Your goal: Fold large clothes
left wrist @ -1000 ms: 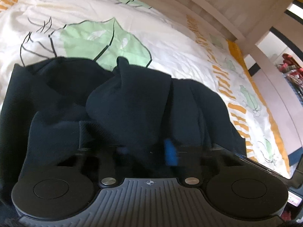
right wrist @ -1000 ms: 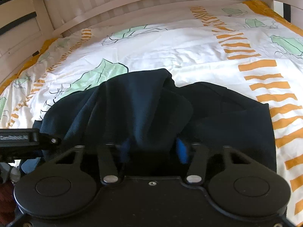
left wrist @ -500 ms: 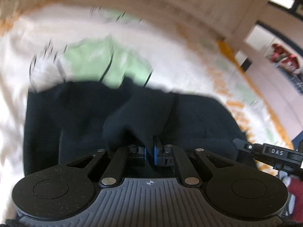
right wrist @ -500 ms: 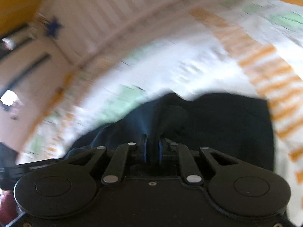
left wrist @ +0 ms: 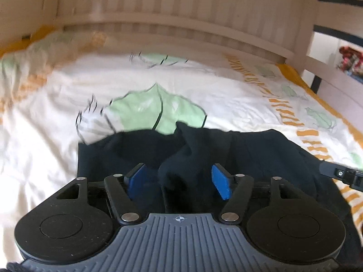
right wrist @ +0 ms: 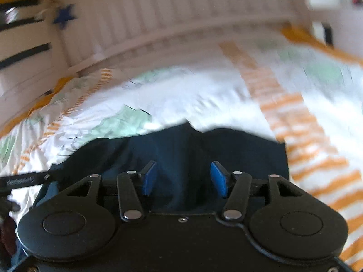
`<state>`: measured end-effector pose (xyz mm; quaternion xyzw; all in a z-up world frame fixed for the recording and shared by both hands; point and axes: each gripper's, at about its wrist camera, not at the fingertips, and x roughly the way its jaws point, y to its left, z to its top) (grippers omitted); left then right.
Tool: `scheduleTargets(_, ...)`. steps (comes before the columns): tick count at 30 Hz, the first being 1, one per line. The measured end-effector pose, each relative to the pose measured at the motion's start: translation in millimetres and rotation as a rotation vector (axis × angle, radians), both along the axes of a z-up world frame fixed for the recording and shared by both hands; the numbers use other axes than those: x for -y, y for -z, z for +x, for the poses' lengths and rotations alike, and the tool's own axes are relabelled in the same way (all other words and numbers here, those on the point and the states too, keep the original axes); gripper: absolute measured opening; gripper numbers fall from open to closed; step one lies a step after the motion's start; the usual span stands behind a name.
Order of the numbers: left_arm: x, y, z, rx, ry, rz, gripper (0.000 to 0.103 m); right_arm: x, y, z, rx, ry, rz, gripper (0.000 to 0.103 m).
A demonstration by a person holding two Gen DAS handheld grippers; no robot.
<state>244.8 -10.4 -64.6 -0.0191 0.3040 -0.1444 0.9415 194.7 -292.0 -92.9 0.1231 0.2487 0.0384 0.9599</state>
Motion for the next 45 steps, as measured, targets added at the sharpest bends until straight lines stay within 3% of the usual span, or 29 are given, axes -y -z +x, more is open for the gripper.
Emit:
scheduleTargets(5, 13, 6, 8, -0.027, 0.004, -0.014, 0.063, -50, -2, 13, 0.015, -0.128, -0.126, 0.060)
scheduleTargets(9, 17, 33, 14, -0.118, -0.006, 0.076, 0.064, -68, 28, 26, -0.124, -0.140, -0.147, 0.060)
scheduleTargets(10, 16, 42, 16, -0.145, -0.012, 0.095, 0.069, -69, 38, 28, -0.154, -0.133, -0.145, 0.060)
scheduleTargets(15, 12, 57, 15, -0.089, -0.010, 0.102, 0.084, -77, 47, 22, -0.106, -0.110, -0.190, 0.060)
scheduleTargets(20, 11, 58, 14, -0.067, -0.015, 0.069, 0.094, -74, 47, 19, -0.088, -0.102, -0.164, 0.061)
scheduleTargets(23, 14, 55, 16, -0.079, -0.004, 0.067, 0.097, -73, 48, 19, -0.082, -0.099, -0.156, 0.061)
scheduleTargets(26, 13, 51, 16, -0.106, -0.004, 0.059, 0.101, -69, 47, 17, -0.076, -0.091, -0.136, 0.069)
scheduleTargets(31, 2, 38, -3, -0.115, -0.023, 0.018, 0.103, -62, 38, 10, -0.060, -0.093, -0.084, 0.101)
scheduleTargets(45, -40, -15, -79, -0.092, 0.001, -0.048, 0.103, -59, -9, -76, -0.033, -0.153, -0.069, 0.103)
